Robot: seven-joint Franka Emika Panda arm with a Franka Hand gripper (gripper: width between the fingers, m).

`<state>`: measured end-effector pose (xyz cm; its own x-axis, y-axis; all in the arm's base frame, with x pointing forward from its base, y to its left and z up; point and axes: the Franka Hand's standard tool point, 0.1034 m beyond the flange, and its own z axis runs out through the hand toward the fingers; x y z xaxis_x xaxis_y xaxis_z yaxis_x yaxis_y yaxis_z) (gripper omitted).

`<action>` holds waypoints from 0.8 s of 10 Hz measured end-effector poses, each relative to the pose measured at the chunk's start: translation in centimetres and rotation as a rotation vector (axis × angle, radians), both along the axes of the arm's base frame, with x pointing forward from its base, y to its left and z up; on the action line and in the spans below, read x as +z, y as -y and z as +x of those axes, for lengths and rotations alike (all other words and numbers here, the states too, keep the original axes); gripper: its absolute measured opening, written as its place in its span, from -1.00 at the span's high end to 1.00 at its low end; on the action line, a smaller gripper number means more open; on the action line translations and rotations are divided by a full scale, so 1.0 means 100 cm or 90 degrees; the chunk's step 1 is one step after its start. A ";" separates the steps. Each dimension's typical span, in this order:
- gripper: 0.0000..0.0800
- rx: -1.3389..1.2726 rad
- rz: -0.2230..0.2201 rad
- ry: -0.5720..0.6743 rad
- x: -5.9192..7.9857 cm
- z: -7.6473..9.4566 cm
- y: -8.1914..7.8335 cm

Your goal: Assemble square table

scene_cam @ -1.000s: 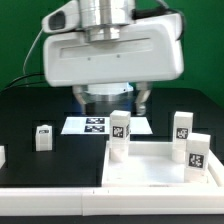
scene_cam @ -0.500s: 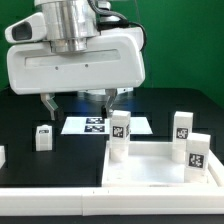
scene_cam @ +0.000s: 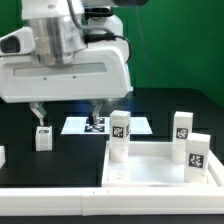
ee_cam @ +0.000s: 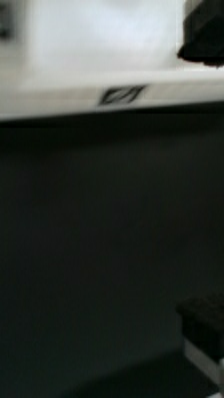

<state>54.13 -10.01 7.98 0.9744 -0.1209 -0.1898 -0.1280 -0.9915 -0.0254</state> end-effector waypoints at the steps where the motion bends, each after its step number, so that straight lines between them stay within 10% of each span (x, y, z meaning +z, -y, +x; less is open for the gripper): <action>1: -0.62 0.000 -0.004 -0.034 -0.008 -0.011 0.002; 5: -0.62 0.001 0.036 -0.186 -0.009 -0.016 0.001; 8: -0.62 0.114 0.057 -0.284 -0.023 -0.041 0.038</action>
Offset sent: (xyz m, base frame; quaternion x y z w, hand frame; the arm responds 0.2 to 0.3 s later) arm 0.0000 0.0000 0.0000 0.0000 -0.1938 0.0000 0.9810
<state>49.98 -13.80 5.63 0.7994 0.0770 -0.5958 0.0266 -0.9953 -0.0929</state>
